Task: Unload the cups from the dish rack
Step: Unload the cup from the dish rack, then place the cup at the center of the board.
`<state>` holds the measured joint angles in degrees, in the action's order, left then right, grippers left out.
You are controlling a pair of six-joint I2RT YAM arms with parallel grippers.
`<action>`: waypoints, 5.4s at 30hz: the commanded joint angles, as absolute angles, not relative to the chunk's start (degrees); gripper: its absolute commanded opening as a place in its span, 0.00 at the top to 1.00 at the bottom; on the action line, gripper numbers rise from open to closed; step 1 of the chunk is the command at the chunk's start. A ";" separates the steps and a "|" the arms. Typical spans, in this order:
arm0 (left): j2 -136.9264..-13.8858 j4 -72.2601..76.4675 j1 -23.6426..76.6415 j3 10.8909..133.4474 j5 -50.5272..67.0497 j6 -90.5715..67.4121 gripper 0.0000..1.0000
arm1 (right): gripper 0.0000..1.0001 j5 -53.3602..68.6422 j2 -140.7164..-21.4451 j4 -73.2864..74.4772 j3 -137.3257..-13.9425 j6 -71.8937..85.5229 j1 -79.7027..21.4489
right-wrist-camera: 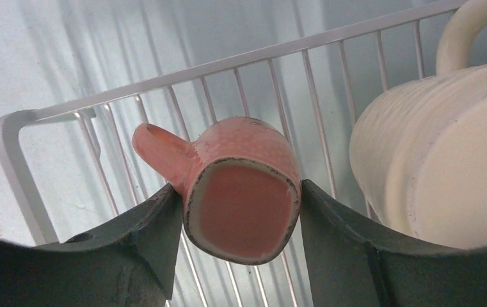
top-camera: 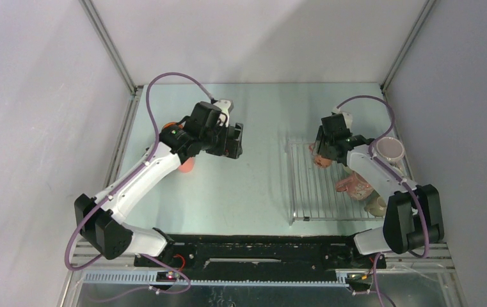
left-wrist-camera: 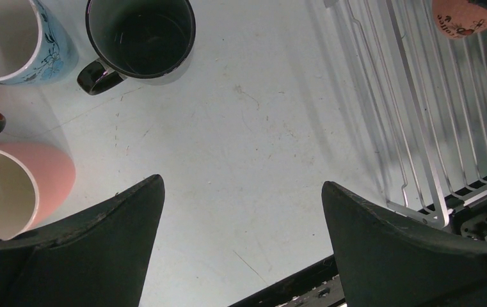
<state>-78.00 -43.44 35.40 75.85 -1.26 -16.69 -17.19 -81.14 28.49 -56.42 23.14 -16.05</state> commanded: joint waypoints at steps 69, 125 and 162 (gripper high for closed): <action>-72.93 37.50 38.66 49.69 26.12 -56.51 0.64 | 0.74 38.58 -69.87 4.80 -66.39 66.94 -22.52; -60.86 -25.26 34.00 59.71 0.24 -36.06 1.00 | 0.00 18.97 -58.69 27.16 -60.52 42.89 -21.75; -94.32 -46.28 26.37 73.76 -6.51 -24.12 1.00 | 0.00 7.88 -58.66 36.04 -60.55 32.44 -24.13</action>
